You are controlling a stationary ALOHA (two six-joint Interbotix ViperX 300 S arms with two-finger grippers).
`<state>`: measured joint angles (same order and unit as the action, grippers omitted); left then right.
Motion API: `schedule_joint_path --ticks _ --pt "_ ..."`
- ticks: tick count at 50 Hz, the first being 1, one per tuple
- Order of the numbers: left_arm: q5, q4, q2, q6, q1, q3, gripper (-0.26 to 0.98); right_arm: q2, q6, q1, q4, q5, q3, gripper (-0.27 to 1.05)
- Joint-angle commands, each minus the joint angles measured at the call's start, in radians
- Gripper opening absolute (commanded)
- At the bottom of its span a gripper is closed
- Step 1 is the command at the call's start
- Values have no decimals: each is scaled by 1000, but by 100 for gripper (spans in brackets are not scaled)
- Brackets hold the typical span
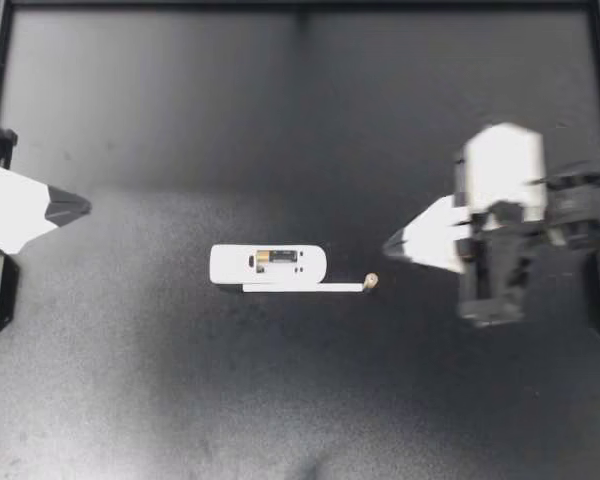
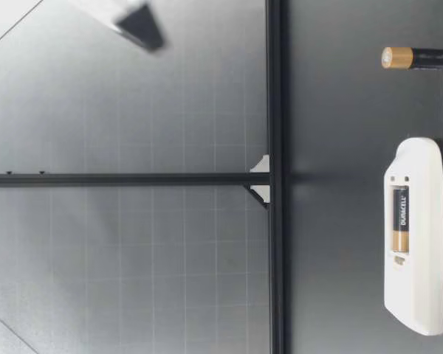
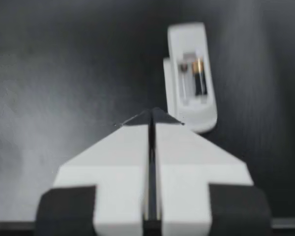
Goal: Place the battery into the slot of the remote controller.
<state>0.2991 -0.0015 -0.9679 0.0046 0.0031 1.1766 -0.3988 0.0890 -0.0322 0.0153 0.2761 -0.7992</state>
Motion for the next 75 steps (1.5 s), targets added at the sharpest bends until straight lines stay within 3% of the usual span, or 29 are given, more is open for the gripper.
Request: schedule_joint_path --ticks 1,16,36,75 --pt "9 -2 12 2 3 -12 -16 60 0 -6 2 55 69 -16" --pt "9 -2 12 0 2 0 -16 181 6 -6 3 158 127 -3" --pt "9 -2 20 0 2 8 -16 298 3 -6 0 179 146 48" --pt "9 -2 26 -2 2 14 -16 428 3 -6 -54 190 152 49"
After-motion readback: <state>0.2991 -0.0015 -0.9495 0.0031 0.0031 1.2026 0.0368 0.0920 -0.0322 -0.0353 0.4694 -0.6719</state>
